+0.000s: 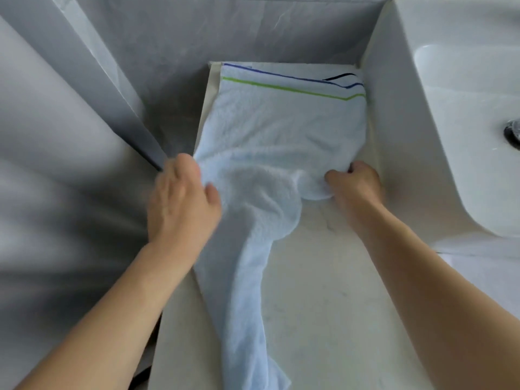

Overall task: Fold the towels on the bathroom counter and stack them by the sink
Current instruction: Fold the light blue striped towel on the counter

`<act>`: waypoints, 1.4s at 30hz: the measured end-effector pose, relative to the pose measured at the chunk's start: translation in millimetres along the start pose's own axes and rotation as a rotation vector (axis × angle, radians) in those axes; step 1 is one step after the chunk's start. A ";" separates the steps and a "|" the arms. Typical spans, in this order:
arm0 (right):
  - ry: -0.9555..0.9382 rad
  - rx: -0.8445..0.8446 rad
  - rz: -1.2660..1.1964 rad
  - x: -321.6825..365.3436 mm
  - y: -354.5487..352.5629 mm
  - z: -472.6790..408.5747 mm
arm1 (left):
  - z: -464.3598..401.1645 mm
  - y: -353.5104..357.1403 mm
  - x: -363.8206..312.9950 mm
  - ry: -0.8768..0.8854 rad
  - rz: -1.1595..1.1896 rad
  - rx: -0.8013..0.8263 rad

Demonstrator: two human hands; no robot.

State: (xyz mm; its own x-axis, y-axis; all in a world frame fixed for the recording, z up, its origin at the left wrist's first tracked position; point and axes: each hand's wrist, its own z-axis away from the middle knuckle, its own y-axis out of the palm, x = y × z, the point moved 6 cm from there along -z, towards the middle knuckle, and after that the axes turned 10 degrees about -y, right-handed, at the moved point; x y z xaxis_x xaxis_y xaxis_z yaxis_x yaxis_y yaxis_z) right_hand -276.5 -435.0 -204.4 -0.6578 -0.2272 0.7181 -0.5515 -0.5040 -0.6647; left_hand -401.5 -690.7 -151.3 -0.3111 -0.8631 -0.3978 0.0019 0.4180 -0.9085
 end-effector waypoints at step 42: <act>-0.263 0.370 0.460 -5.4 32.7 132.8 | 71.5 48.0 12.8 0.191 0.003 0.670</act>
State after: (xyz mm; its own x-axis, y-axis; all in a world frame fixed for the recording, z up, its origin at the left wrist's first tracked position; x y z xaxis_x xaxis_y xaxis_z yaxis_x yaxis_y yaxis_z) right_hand -222.8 -560.9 -202.6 -0.6111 -0.6614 0.4349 0.0005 -0.5498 -0.8353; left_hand -337.4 -701.9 -209.2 -0.4717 -0.7716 -0.4267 0.5700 0.1024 -0.8152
